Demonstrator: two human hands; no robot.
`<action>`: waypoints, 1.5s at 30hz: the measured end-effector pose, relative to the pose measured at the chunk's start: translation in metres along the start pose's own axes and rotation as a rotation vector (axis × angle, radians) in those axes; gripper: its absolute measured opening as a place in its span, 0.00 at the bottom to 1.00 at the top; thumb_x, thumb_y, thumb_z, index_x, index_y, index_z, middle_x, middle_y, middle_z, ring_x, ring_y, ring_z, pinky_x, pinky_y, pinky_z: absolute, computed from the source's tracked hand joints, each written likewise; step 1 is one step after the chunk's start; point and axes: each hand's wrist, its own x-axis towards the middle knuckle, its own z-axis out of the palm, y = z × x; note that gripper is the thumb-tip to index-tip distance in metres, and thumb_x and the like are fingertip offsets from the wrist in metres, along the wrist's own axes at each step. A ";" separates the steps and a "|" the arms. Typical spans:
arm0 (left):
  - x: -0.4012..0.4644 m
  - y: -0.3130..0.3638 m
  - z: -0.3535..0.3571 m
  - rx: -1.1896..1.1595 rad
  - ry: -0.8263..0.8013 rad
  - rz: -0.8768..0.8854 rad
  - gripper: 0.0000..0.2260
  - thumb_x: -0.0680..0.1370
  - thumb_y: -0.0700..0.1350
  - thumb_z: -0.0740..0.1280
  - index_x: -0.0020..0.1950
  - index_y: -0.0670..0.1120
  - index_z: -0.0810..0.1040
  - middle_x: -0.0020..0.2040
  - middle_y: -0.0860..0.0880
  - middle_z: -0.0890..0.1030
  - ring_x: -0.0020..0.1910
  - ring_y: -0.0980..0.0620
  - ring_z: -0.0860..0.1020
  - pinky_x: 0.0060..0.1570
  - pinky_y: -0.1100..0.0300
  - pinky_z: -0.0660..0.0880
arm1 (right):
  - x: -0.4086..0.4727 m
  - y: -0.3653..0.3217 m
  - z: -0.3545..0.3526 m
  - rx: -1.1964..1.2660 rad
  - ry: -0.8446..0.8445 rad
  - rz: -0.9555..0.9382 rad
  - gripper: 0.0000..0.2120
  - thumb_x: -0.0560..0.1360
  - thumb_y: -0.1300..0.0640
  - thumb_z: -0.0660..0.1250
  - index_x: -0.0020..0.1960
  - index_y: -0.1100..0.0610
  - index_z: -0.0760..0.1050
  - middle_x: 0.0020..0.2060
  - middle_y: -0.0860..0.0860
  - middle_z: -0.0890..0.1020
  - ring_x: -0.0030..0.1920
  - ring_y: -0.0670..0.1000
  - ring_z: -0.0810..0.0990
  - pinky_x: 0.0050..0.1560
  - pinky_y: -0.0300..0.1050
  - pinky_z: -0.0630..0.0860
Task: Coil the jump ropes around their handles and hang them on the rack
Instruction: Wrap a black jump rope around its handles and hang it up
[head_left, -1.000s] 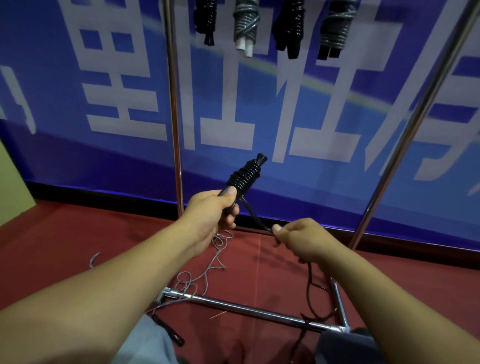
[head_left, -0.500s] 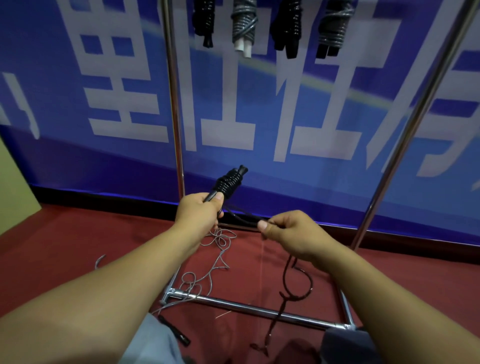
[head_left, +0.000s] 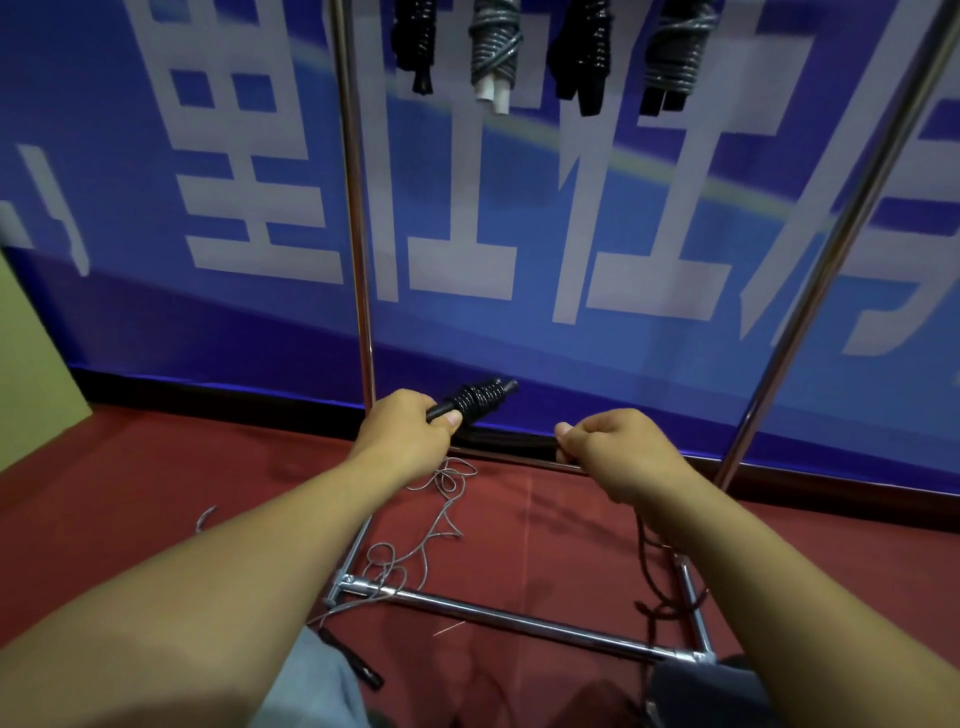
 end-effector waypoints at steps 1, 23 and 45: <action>0.000 0.000 -0.001 0.033 -0.010 -0.009 0.14 0.80 0.53 0.67 0.38 0.46 0.77 0.36 0.47 0.80 0.38 0.46 0.79 0.32 0.58 0.69 | -0.001 -0.001 -0.001 0.033 -0.034 0.007 0.20 0.79 0.47 0.67 0.35 0.60 0.80 0.22 0.47 0.68 0.22 0.47 0.64 0.31 0.40 0.62; -0.015 0.004 0.010 0.280 -0.530 0.245 0.12 0.81 0.52 0.66 0.42 0.47 0.78 0.37 0.49 0.78 0.36 0.51 0.76 0.38 0.59 0.71 | -0.009 0.000 0.003 0.170 -0.041 -0.058 0.11 0.75 0.53 0.74 0.41 0.60 0.82 0.31 0.52 0.74 0.30 0.48 0.68 0.35 0.43 0.67; -0.049 0.031 0.011 0.349 -0.705 0.589 0.09 0.79 0.52 0.67 0.46 0.48 0.76 0.38 0.51 0.77 0.36 0.52 0.75 0.37 0.57 0.70 | 0.003 0.014 0.008 -0.224 0.037 -0.312 0.09 0.75 0.48 0.73 0.45 0.53 0.82 0.33 0.44 0.79 0.36 0.41 0.76 0.34 0.34 0.66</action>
